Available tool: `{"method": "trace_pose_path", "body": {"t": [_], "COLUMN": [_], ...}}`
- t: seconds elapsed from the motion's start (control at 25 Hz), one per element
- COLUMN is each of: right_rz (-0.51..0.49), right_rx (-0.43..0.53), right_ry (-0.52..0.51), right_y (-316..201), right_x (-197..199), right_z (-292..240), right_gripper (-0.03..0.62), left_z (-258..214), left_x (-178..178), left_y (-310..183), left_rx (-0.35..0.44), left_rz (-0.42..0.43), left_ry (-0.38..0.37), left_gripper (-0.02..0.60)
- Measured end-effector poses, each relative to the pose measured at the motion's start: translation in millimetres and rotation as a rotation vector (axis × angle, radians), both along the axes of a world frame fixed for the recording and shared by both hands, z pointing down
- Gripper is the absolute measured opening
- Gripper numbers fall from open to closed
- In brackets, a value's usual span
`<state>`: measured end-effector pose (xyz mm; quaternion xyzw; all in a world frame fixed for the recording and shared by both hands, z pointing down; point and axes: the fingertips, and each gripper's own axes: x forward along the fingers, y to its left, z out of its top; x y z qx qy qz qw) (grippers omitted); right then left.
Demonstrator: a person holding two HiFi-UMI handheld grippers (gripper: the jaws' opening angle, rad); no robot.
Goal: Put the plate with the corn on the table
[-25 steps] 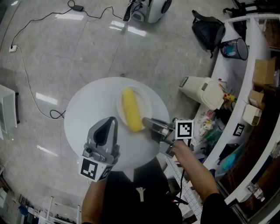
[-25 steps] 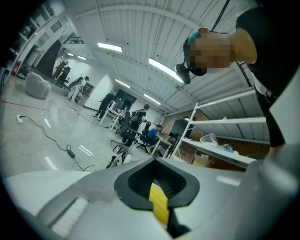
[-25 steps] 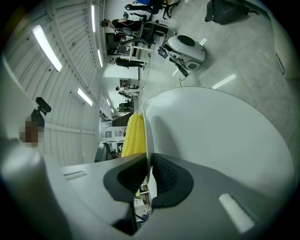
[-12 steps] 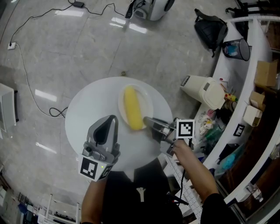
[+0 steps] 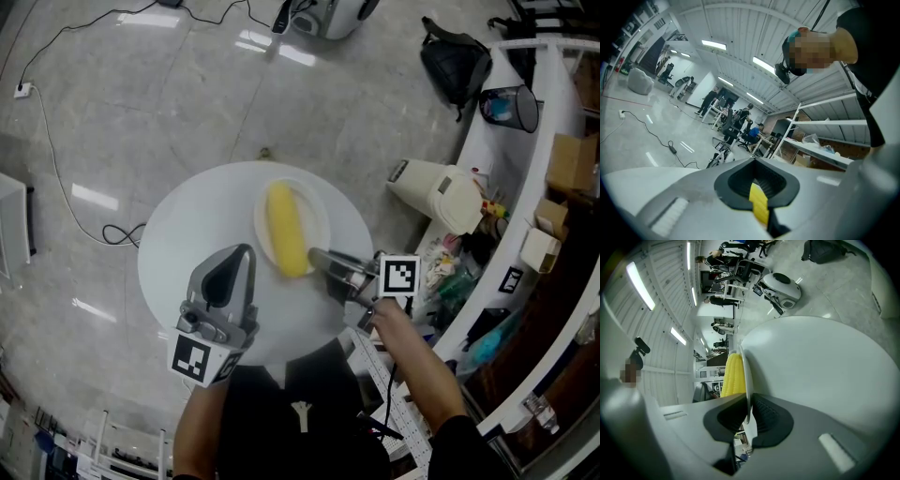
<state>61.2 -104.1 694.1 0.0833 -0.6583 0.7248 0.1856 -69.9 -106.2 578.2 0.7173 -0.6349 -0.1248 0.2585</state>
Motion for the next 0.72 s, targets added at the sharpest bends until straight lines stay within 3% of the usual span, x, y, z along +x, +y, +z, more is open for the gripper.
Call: {"method": "trace_pose_path", "body": {"t": [0.44,0.72], "right_rz": [0.063,0.009], "right_rx": [-0.009,0.109], "right_ry": [0.029,0.100], "right_y": [-7.6,-10.8], "right_x": [3.8,2.7], "right_z": [4.0,4.1], "right_gripper": [0.054,0.048], "left_z": [3.7,3.6], "left_x": [8.4,11.3], "left_y": [3.1,6.5], "left_rx": [-0.005,-0.004], "left_rz": [0.016,0.024], "left_ry": [0.005,0.013], "left_gripper": [0.005,0.005]}}
